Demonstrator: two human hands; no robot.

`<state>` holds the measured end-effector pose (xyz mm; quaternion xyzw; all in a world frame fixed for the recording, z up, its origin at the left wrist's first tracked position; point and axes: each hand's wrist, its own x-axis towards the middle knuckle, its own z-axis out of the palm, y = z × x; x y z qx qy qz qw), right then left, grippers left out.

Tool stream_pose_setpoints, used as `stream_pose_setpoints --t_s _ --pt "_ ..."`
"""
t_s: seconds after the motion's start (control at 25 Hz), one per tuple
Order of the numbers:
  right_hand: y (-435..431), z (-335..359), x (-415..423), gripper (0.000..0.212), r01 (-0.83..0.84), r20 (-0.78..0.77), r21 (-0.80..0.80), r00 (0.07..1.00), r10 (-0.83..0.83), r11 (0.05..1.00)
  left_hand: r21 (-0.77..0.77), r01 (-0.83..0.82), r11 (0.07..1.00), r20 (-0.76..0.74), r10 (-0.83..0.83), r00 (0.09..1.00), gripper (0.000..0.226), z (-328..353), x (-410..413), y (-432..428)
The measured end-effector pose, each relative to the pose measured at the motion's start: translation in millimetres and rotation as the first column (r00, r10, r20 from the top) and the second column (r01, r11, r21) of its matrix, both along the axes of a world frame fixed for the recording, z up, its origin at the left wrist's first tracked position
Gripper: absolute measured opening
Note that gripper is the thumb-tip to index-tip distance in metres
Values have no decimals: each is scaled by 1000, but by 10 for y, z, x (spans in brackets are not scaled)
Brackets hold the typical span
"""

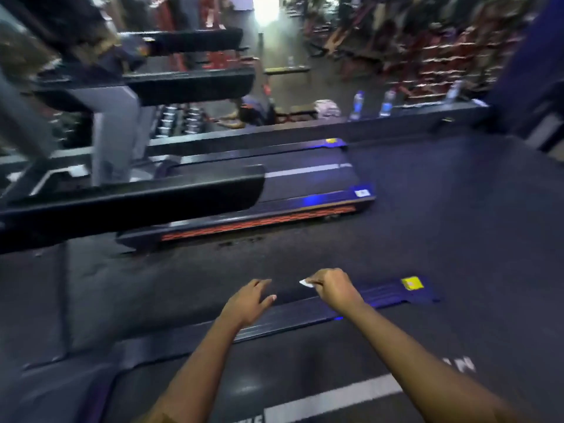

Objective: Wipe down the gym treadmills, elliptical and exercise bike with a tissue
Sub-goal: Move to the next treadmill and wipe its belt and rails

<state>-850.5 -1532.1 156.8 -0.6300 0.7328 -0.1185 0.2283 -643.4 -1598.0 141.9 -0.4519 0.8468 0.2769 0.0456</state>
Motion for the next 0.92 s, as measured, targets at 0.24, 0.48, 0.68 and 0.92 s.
stream_pose_setpoints --t_s 0.24,0.48,0.68,0.92 --pt "1077 94 -1751 35 382 -52 22 923 -380 924 42 352 935 -27 -351 936 60 21 -2140 331" --pt "2193 270 -3033 31 677 -90 32 734 -673 735 58 689 723 -33 -688 725 55 68 -3991 953" --pt "2686 321 -3781 34 805 -108 34 592 -799 592 51 822 567 10 -823 568 56 47 -5173 1249" --pt "2594 281 -4962 30 828 -112 67 560 -821 556 25 876 482 13 -876 482 56 -131 -6533 1219"
